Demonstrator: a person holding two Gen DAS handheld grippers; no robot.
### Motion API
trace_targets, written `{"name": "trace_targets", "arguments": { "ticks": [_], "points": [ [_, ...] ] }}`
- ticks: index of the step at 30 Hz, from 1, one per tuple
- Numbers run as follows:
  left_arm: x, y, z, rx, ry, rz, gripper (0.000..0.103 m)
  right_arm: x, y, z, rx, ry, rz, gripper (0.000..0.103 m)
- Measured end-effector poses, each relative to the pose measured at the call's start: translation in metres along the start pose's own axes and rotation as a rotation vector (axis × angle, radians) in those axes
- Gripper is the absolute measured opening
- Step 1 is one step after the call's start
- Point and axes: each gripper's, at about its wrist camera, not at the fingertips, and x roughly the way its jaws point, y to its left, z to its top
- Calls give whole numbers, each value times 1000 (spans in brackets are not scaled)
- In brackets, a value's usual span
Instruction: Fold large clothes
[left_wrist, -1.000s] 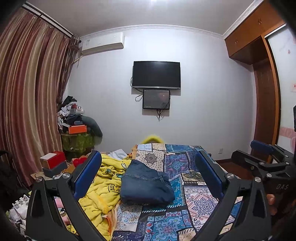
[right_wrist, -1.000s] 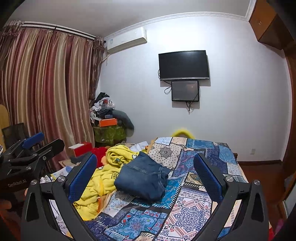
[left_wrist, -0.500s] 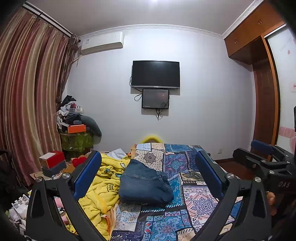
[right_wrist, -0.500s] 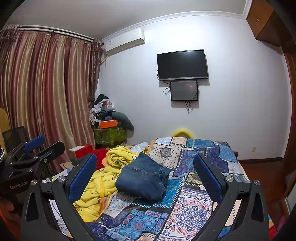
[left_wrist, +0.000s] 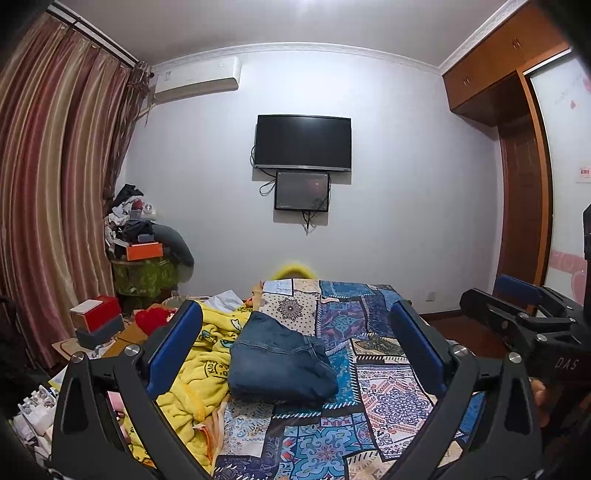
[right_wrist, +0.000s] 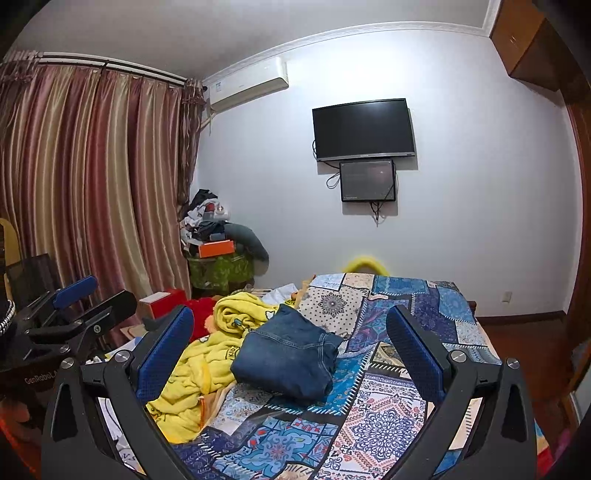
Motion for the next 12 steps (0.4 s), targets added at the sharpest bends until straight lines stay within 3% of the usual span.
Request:
{"name": "trace_targets", "arguments": {
  "ticks": [12],
  "points": [
    [7,5,-4,-7,24,-15,102,4,3,-1,19,13,-2,103]
  ]
}}
